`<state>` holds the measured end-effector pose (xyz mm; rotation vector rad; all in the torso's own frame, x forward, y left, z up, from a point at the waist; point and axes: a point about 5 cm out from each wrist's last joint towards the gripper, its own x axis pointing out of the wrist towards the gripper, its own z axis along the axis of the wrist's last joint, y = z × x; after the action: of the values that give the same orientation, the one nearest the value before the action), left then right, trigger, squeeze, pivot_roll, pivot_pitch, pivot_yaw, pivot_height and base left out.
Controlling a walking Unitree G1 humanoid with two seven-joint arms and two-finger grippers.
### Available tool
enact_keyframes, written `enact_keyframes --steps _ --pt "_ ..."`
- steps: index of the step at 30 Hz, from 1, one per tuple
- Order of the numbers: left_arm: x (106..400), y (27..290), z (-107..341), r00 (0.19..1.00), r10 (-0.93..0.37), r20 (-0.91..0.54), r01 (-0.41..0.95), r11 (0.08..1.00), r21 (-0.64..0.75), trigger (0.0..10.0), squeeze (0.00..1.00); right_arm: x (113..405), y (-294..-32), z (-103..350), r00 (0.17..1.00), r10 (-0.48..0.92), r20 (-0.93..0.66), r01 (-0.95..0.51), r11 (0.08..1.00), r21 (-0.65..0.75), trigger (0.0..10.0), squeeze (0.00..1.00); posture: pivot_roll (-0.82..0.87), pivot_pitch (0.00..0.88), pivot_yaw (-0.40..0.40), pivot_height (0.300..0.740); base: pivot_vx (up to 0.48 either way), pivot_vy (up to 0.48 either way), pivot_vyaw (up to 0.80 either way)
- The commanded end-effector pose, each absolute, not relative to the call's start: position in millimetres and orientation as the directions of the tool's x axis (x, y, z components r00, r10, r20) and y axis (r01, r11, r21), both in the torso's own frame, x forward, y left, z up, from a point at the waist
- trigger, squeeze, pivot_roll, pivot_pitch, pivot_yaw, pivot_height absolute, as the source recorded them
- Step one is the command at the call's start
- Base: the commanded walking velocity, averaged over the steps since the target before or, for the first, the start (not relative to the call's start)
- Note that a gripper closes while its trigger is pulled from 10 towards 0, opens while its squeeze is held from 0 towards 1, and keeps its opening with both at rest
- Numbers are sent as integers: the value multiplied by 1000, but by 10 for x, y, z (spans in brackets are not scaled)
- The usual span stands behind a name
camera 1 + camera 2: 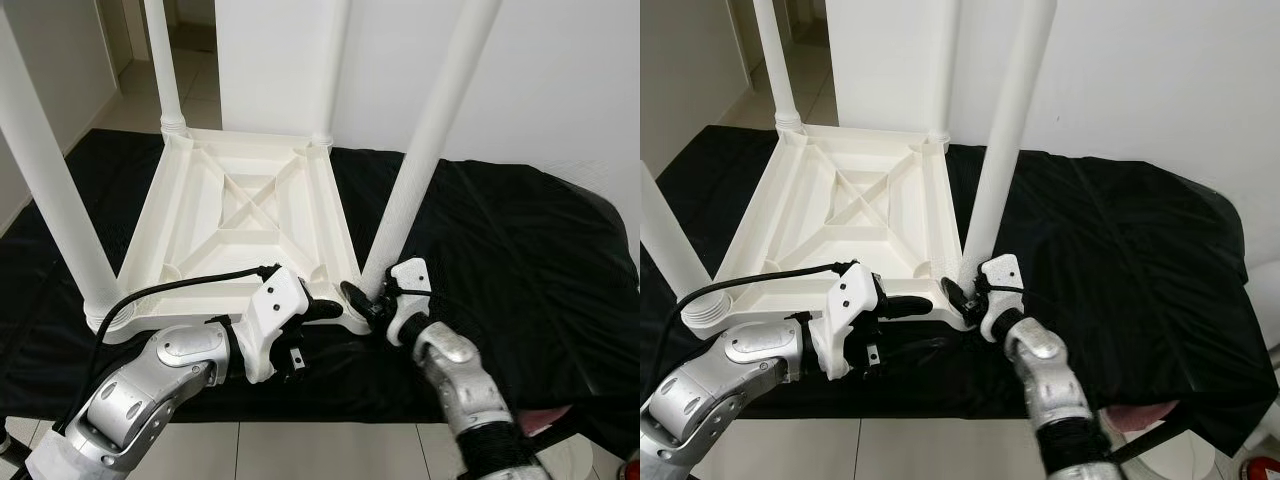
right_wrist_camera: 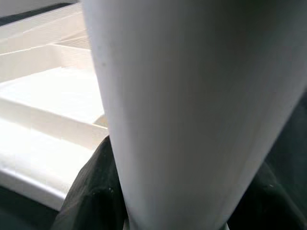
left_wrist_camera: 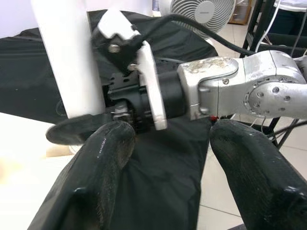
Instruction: Building children table
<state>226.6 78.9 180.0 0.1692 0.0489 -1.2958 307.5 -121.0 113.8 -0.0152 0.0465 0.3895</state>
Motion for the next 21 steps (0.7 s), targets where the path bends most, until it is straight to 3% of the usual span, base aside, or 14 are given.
enact_keyframes --steps 1,17,18,21 --pt "2211 758 1796 194 -972 -135 979 185 80 10000 0 3040 -1400 1008 974 184 -131 -190 981 -34 10000 0 15 0 -76 740 0 0 0" --pt "2210 753 1803 187 -973 -135 981 178 76 10000 0 2855 -1156 1027 980 130 -148 -137 990 -35 10000 0 16 0 -86 740 0 0 0" --pt "2218 757 1804 189 -973 -135 981 180 77 10000 0 2849 -1185 1049 984 104 -148 -111 993 -37 10000 1000 15 0 -87 740 0 0 0" --pt "2226 761 1808 191 -972 -133 980 182 79 10000 0 2848 -1218 1101 989 84 -124 -88 996 -29 10000 1000 15 0 -87 740 0 0 0"
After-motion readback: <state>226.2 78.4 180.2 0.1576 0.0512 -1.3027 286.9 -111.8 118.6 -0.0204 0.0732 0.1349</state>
